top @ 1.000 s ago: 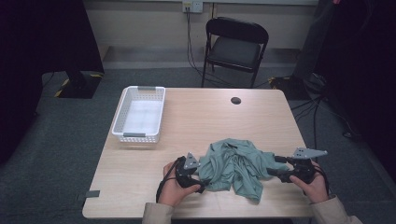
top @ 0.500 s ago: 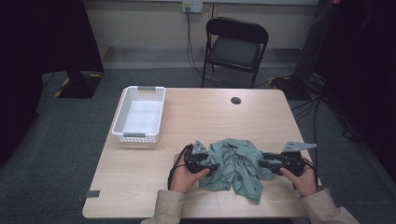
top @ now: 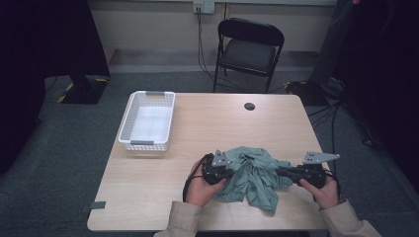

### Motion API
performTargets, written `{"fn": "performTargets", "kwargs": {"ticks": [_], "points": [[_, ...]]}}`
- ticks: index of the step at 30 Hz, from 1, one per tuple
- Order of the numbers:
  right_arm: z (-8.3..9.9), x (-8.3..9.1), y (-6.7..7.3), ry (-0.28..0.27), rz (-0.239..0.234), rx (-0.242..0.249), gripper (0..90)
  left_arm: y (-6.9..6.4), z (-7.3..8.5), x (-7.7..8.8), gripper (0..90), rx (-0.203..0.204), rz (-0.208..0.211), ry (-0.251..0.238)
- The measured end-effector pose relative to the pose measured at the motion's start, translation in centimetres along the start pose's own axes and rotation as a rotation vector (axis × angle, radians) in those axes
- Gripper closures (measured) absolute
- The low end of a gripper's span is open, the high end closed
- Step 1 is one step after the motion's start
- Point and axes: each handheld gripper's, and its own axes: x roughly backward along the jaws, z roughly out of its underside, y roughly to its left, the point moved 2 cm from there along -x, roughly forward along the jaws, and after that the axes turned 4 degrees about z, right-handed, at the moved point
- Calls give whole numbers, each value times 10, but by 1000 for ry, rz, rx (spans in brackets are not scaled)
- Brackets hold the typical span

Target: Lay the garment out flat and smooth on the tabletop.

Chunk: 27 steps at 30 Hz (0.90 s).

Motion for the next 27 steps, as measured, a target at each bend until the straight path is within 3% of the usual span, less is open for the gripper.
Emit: {"fn": "performTargets", "kwargs": {"ticks": [4,7,8,10,11,13,15,17,23,24,27], "points": [[9,16,3,8,-21,36,860,-14,4,4,853,-45,31,26],[22,18,4,59,-33,61,859,-21,15,2,766,-39,65,51],[26,17,4,79,-38,63,859,-21,18,1,734,-44,58,55],[32,14,3,97,-52,59,857,-19,22,0,638,-29,59,48],[34,13,2,104,-55,52,856,-17,22,1,632,-22,51,40],[35,11,-1,106,-58,42,855,-11,20,4,556,6,30,3],[35,10,-1,107,-51,41,853,-5,17,5,555,32,19,-20],[35,9,-1,109,-51,43,853,-2,15,2,600,46,30,-14],[34,7,1,108,-48,51,851,2,15,-19,638,111,52,55],[34,7,1,107,-49,51,852,1,15,-20,686,128,57,68],[34,8,0,100,-48,47,852,-1,11,-17,805,107,45,76]]}}
